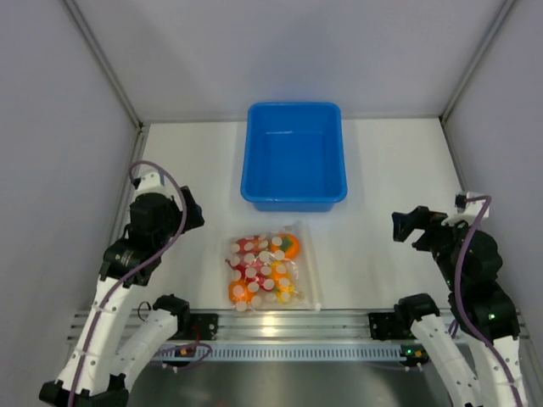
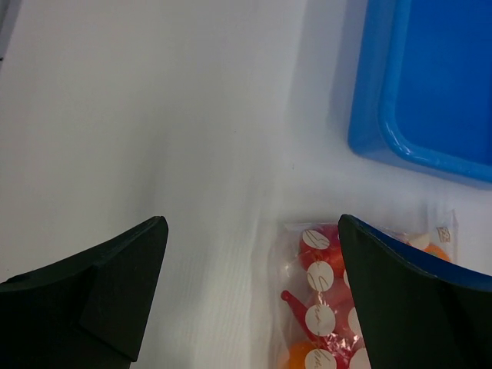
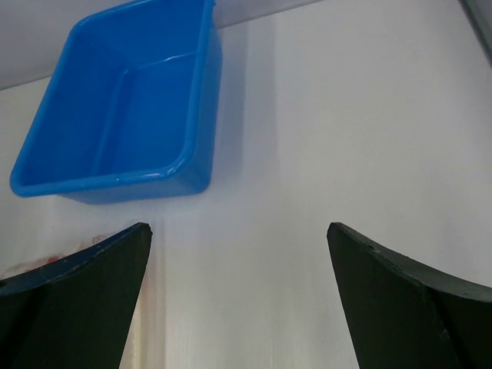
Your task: Open the zip-top bag and remove the fake food
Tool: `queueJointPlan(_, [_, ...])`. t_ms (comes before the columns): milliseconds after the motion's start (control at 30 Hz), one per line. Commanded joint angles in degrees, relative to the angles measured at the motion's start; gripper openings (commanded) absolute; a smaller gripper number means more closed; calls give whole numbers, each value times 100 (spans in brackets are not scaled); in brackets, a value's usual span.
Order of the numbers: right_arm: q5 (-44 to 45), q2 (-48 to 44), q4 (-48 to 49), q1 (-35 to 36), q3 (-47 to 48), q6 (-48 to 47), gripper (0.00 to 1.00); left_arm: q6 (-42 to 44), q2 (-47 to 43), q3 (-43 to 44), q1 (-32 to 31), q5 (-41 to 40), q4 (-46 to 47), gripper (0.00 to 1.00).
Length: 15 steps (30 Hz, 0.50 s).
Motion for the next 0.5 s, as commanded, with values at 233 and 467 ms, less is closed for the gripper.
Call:
queueJointPlan(233, [-1119,191,332,-71,-465,204,99,-18,1890,1104,-366,893,-228,99])
queueJointPlan(467, [-1242,244,192,-71,-492,292,99,-1001,3324,2035,-3069,-1769,-974,99])
